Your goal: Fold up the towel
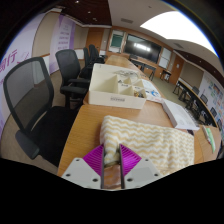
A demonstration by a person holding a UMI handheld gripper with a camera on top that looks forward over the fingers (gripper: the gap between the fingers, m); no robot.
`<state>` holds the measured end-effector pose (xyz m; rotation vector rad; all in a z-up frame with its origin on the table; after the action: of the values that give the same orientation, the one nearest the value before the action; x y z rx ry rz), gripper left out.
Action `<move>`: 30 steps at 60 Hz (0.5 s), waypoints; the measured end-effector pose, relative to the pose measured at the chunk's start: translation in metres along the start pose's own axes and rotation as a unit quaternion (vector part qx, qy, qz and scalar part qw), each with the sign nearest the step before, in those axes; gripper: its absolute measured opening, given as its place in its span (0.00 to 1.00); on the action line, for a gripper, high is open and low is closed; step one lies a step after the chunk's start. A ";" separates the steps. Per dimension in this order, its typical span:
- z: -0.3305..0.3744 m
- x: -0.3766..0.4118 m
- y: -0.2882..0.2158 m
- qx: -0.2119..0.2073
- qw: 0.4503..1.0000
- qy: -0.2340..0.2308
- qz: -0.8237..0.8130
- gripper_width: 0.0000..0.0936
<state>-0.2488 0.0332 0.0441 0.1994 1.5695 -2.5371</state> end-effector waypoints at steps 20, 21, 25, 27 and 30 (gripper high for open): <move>0.044 0.023 -0.059 -0.029 0.991 -0.116 -0.063 0.04; 0.049 0.023 -0.067 -0.034 0.989 -0.125 -0.075 0.04; 0.069 0.016 -0.101 -0.058 0.979 -0.144 -0.129 0.04; 0.075 0.003 -0.112 -0.066 0.976 -0.145 -0.151 0.04; 0.080 -0.023 -0.123 -0.081 0.973 -0.135 -0.170 0.04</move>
<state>-0.2537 0.0173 0.1911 -0.4508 1.8105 -2.5125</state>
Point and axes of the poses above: the point between the fingertips, and its own axes, seen from behind it with the camera up: x to the left, y down, z backward, against the way the camera looks, the point moved 7 cm from there along z, backward, against the way the camera looks, and after that the axes turned 14 degrees about -x, right-handed, at the moved point
